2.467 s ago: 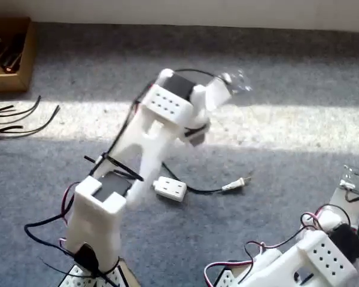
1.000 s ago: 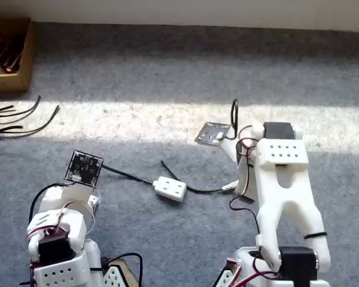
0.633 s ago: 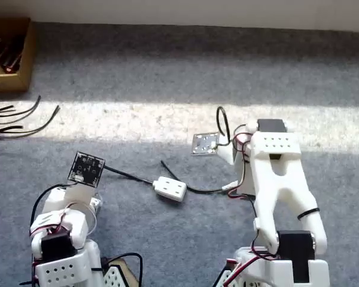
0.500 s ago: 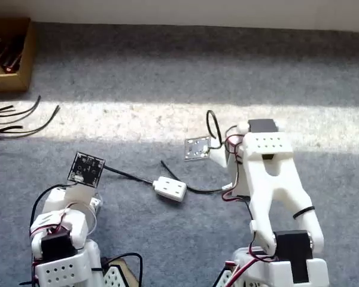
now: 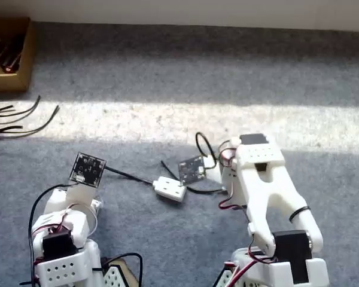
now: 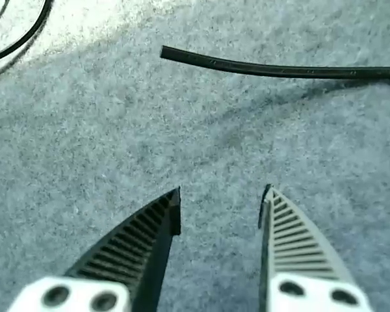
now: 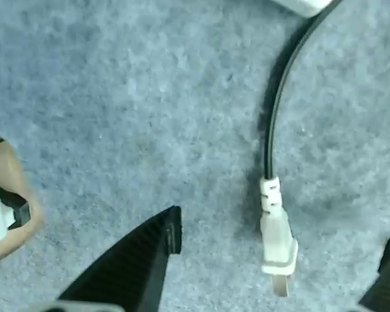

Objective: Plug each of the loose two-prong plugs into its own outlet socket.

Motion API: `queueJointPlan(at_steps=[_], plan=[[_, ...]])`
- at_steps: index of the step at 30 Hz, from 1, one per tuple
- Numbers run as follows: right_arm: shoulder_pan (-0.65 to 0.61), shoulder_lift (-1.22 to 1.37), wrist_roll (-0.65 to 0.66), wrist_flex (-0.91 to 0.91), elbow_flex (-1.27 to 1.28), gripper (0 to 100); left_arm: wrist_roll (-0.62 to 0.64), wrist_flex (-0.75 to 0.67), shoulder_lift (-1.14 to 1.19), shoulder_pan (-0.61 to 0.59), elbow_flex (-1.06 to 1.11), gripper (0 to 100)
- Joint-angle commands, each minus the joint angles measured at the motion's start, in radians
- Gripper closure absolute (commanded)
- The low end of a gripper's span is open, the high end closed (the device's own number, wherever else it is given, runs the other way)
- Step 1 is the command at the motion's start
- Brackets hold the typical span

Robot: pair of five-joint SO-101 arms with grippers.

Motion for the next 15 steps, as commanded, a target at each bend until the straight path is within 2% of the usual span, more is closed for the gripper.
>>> queueJointPlan(at_steps=[1, 9, 15], plan=[[-0.007, 0.028, 0.014, -0.102, 0.056, 54.8, 0.008, -0.015, 0.001, -0.007, -0.004, 79], [-0.002, 0.094, -0.017, -0.124, 0.018, 55.3, 0.008, -0.014, 0.001, -0.007, -0.002, 79], [0.001, 0.122, -0.066, -0.116, -0.079, 61.5, 0.008, -0.014, 0.001, -0.007, -0.002, 79]])
